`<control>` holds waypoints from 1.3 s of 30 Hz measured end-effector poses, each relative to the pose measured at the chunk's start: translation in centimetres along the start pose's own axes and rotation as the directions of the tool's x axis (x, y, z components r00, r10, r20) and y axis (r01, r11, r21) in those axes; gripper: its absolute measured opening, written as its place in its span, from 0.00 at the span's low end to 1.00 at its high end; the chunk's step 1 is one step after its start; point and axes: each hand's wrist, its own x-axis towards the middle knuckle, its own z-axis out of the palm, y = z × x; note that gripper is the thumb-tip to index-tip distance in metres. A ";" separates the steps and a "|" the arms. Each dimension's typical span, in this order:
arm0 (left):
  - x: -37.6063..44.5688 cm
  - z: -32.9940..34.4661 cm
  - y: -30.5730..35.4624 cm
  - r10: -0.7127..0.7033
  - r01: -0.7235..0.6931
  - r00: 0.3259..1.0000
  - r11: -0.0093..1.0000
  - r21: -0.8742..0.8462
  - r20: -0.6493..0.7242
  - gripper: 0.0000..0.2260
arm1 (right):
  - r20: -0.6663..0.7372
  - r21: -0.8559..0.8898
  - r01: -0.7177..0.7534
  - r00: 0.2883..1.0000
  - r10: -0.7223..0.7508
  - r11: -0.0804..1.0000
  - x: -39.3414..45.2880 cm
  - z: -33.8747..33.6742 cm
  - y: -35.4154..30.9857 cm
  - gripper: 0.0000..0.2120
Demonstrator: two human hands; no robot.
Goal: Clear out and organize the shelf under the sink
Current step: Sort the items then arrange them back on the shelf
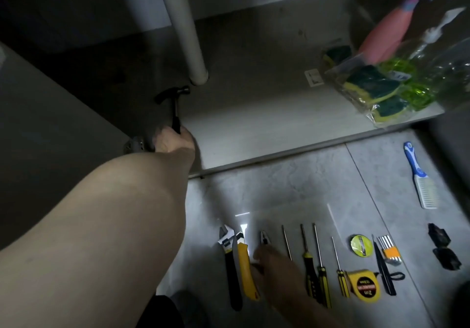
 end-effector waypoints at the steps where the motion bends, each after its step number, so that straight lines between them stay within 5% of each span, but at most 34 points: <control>1: 0.2 0.0 -0.2 -0.007 0.007 1.000 1.000 0.018 -0.004 0.19 | -0.023 -0.013 -0.011 1.000 0.010 1.000 -0.2 0.0 0.1 0.05; 9: -4.8 -0.8 -0.1 0.147 -0.128 0.975 0.984 0.122 -0.165 0.18 | -0.092 -0.093 -0.110 0.991 0.102 0.990 -2.0 1.0 1.8 0.29; 14: -11.8 -0.1 -0.1 0.124 -0.152 0.977 0.975 -0.163 -0.174 0.10 | -0.033 -0.216 -0.125 0.992 0.121 0.968 -2.6 1.8 2.0 0.36; 19: -15.8 -0.5 0.1 0.071 -0.081 0.996 0.953 -0.291 -0.044 0.09 | -0.027 -0.209 -0.136 0.991 0.134 0.968 -2.1 0.3 1.0 0.28; 24: -18.7 -2.3 -2.7 -0.035 0.068 0.985 0.979 -0.190 0.168 0.09 | 0.077 0.096 -0.279 0.959 0.272 0.956 -2.3 -2.4 1.8 0.28; 28: -22.6 -2.0 -6.2 -0.224 0.270 0.891 0.961 -0.065 0.394 0.14 | 0.028 0.308 -0.336 0.938 0.344 0.890 -4.0 -4.5 4.1 0.14; 32: -26.8 -1.7 -8.7 -0.396 0.490 0.761 0.870 -0.056 0.515 0.18 | -0.004 0.313 -0.297 0.949 0.314 0.902 -5.9 -6.0 5.3 0.14; 39: -30.8 -0.7 -12.5 -0.376 0.376 0.755 0.919 0.115 0.537 0.10 | -0.116 0.381 -0.250 0.942 0.315 0.890 -8.4 -5.6 6.4 0.15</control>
